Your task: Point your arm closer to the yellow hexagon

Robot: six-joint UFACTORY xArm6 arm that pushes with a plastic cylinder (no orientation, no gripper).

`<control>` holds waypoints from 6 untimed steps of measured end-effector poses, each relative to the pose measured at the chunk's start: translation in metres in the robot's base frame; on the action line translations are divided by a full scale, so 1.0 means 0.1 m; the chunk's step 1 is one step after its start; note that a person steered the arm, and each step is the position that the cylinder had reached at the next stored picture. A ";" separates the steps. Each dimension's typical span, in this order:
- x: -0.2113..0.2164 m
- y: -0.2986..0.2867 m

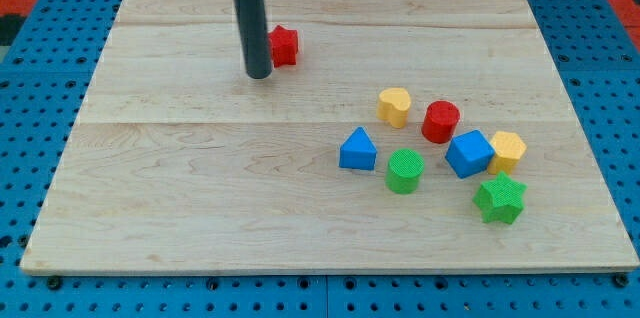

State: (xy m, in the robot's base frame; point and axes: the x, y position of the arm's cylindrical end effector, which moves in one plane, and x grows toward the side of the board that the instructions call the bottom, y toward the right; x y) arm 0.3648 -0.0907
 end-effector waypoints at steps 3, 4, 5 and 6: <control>-0.53 1.08; -0.33 1.90; -0.17 2.99; 0.48 3.44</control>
